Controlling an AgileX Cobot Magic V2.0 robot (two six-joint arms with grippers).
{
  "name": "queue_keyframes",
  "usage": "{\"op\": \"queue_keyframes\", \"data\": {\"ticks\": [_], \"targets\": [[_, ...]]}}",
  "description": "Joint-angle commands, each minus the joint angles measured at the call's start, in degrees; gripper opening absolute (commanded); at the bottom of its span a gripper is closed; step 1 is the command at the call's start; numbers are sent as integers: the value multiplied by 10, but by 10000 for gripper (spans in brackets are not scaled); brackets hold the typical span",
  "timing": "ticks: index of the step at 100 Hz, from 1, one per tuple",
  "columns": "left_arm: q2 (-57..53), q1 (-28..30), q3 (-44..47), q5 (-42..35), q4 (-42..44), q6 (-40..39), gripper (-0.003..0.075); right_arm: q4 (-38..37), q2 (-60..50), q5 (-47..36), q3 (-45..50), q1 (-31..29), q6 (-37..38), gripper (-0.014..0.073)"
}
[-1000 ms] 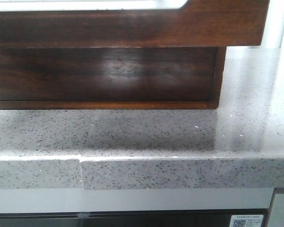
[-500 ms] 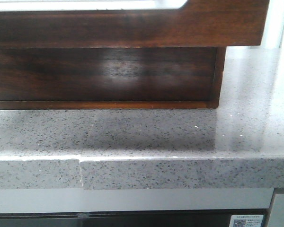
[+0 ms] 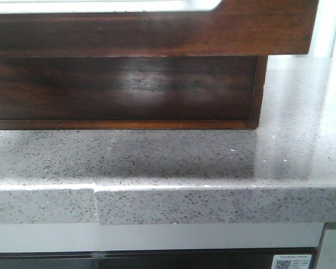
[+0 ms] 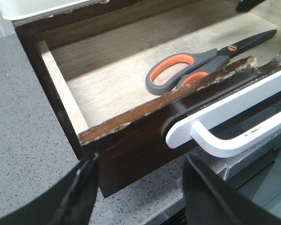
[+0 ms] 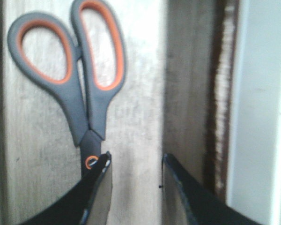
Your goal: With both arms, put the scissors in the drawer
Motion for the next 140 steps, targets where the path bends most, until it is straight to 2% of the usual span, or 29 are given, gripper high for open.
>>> {"op": "queue_keyframes", "data": {"ticks": [1,10,16,36,55,70,101,119,129,140], "targets": [[9,-5,-17,-44,-10,-6,367,-13,-46,23,-33,0,59,240],[9,-5,-17,-44,-10,-6,367,9,-76,36,-34,-12,107,240],[9,-5,-17,-44,-10,-6,367,52,-99,36,-27,-31,117,240],[9,-5,-17,-44,-10,-6,367,225,-185,-3,41,-166,137,240],[9,-5,-17,-44,-10,-6,367,302,-267,-81,176,-306,137,240],[9,-5,-17,-44,-10,-6,367,331,-328,-159,303,-373,137,240],[9,-5,-17,-44,-10,-6,367,341,-473,-369,556,-391,157,240],[9,-5,-17,-44,-10,-6,366,341,-523,-392,615,-391,157,238],[9,-5,-17,-44,-10,-6,361,341,-530,-392,624,-391,157,175],[9,-5,-17,-44,-10,-6,288,341,-530,-391,626,-391,157,44]]}}
